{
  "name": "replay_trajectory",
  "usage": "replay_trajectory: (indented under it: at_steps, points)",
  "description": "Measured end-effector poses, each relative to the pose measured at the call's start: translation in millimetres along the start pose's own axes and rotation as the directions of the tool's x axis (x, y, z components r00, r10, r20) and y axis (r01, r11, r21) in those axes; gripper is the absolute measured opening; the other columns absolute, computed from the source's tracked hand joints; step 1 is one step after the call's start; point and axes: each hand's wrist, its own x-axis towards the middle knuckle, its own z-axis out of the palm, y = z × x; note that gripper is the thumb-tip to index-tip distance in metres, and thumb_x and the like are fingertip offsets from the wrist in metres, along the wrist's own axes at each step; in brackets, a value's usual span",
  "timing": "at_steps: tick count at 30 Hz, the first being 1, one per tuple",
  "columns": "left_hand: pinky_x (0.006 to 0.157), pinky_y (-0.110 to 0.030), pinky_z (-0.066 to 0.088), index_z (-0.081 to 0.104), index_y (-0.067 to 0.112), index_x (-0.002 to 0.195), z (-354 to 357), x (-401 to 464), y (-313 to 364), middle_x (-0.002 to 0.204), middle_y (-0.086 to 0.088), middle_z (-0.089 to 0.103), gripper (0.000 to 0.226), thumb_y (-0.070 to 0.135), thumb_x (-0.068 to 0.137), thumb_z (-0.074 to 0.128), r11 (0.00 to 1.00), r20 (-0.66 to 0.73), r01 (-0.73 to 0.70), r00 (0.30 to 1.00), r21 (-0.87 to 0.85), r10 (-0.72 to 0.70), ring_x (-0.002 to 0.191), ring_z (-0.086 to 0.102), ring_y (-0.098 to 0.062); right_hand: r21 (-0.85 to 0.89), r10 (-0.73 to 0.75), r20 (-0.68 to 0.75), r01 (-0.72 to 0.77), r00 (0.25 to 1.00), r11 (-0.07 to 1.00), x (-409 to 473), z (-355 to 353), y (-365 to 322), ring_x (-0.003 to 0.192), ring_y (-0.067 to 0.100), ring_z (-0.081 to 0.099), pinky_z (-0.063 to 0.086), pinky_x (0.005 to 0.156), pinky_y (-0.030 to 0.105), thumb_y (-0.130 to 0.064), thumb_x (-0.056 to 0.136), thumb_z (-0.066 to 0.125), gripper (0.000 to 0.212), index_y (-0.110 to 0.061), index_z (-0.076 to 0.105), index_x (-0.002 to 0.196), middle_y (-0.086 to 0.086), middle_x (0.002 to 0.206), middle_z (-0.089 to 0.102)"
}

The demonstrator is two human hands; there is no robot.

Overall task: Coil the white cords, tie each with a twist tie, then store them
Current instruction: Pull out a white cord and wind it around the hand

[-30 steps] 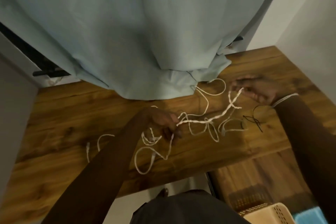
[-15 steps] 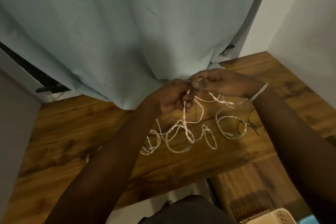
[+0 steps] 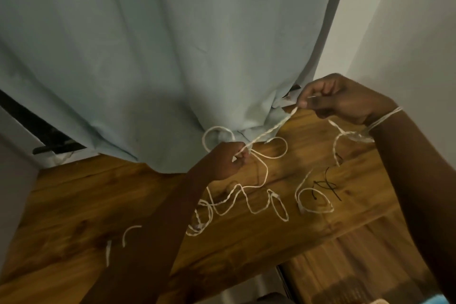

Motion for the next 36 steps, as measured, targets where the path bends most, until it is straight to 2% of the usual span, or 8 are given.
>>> replay_trajectory:
  at_steps: [5,9,15,17,20,25,32,36]
  points:
    - [0.093,-0.047,0.047,0.063,0.017,0.096,-0.6,6.2,-5.1,0.089,-0.001,0.071,0.016,0.018,0.099,0.047,0.984,-0.118,0.063,0.992,0.166,-0.043,0.089,0.067,-0.024,-0.190,0.095,-0.072,-0.107,0.993,0.976,-3.8,-2.8,17.1,0.066,0.023,0.057,0.048,0.067,0.033,-0.012,0.089,0.070,0.010,-0.005,0.076,0.086,0.016,0.072,0.067]
    - [0.076,-0.030,0.051,0.060,0.011,0.100,-0.5,10.5,8.1,0.085,0.001,0.062,0.016,0.013,0.101,0.044,1.000,-0.124,0.031,0.992,0.002,-0.030,0.083,0.066,-0.022,-0.699,0.113,-0.022,-0.096,0.993,0.709,2.5,14.0,21.8,0.086,0.018,0.069,0.056,0.089,0.040,-0.013,0.086,0.069,0.011,-0.014,0.079,0.092,0.004,0.092,0.076]
    - [0.065,-0.023,0.056,0.059,0.016,0.102,-2.9,29.9,43.0,0.075,0.001,0.060,0.020,0.024,0.103,0.041,0.917,0.007,0.215,0.974,-0.336,-0.226,0.069,0.062,-0.011,-0.769,-0.033,0.063,0.070,0.997,0.635,19.4,70.1,23.1,0.107,0.018,0.065,0.050,0.101,0.041,-0.047,0.085,0.064,0.051,-0.022,0.061,0.131,-0.001,0.124,0.069]
    - [0.058,-0.036,0.058,0.059,0.010,0.100,-9.4,33.3,46.9,0.076,-0.009,0.062,0.018,0.021,0.102,0.044,0.782,0.187,0.303,0.953,-0.545,-0.238,0.061,0.061,-0.019,-0.830,-0.130,0.060,0.122,0.990,0.545,21.8,69.6,24.7,0.098,0.012,0.061,0.043,0.100,0.048,-0.057,0.089,0.055,0.045,-0.032,0.065,0.124,-0.007,0.109,0.071]
    - [0.056,-0.029,0.052,0.065,0.019,0.099,-8.3,31.7,35.7,0.084,0.004,0.070,0.010,0.026,0.091,0.064,0.894,0.056,0.150,0.989,-0.423,-0.140,0.062,0.063,-0.010,-0.872,-0.216,0.051,0.149,0.975,0.466,20.5,56.5,22.5,0.090,0.016,0.057,0.040,0.089,0.046,-0.048,0.093,0.056,0.025,-0.034,0.074,0.105,-0.008,0.091,0.070]
    - [0.084,-0.028,0.052,0.072,0.018,0.095,3.8,26.6,28.4,0.099,-0.001,0.073,0.024,0.034,0.078,0.076,0.983,-0.043,0.181,0.982,-0.042,-0.182,0.088,0.065,-0.010,-0.705,-0.145,0.068,0.150,0.987,0.693,16.6,48.6,13.8,0.095,0.015,0.060,0.042,0.092,0.042,-0.036,0.094,0.064,0.017,-0.028,0.077,0.101,-0.011,0.097,0.072]
    - [0.077,-0.030,0.046,0.065,0.015,0.067,-0.1,18.1,5.3,0.064,0.002,0.067,0.048,0.051,0.095,0.050,0.967,-0.140,0.114,0.979,-0.230,-0.148,0.066,0.063,-0.003,-0.389,-0.087,-0.220,-0.005,0.972,0.921,11.3,10.2,8.0,0.083,0.009,0.069,0.053,0.080,0.035,-0.047,0.095,0.055,0.043,-0.010,0.076,0.099,0.005,0.093,0.076]
    - [0.090,-0.040,0.044,0.051,0.009,0.061,4.2,14.9,30.9,0.057,-0.012,0.059,0.060,0.054,0.099,0.037,0.918,-0.093,0.151,0.976,-0.368,-0.197,0.059,0.063,-0.018,-0.822,-0.077,-0.282,-0.200,0.956,0.533,14.7,17.4,35.8,0.118,0.018,0.058,0.012,0.114,0.067,-0.044,0.099,0.050,0.031,-0.026,0.069,0.114,-0.003,0.118,0.069]
